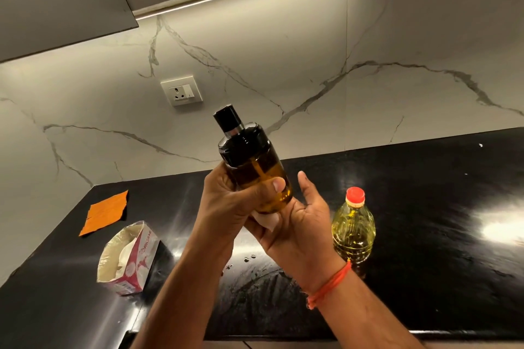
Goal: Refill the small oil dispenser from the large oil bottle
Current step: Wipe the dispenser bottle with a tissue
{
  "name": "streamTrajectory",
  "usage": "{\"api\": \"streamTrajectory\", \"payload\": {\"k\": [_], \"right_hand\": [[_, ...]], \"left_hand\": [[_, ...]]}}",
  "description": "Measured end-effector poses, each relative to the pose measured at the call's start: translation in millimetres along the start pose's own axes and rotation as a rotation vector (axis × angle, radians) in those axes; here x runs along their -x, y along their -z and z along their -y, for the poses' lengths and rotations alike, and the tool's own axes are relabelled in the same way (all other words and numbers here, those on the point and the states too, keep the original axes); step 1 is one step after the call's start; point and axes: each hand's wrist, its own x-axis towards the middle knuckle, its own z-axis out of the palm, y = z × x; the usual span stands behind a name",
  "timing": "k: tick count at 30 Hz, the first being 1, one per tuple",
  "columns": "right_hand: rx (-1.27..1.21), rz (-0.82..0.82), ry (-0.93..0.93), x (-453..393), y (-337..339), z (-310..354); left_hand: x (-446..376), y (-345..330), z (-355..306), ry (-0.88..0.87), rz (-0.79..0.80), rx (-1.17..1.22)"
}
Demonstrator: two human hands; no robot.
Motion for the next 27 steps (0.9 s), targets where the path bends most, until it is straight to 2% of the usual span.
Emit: {"api": "streamTrajectory", "payload": {"k": [5,10,17,22,27], "right_hand": [[-0.030,0.004,-0.054,8,11,-5],[-0.066,-0.085,-0.066,28,14,-3],[-0.093,-0.215,0.092,38,11,7],[-0.091,-0.179,0.117,27,7,8],[-0.040,-0.153,0.055,21,4,-7]], "left_hand": [[-7,3,4,-0.015,-0.080,-0.024],[-9,8,10,-0.011,-0.119,-0.091],[-4,5,18,-0.006,-0.097,-0.090],[3,-2,21,-0.004,-0.079,-0.059],[5,-10,18,-0.010,-0.069,-0.035]]}}
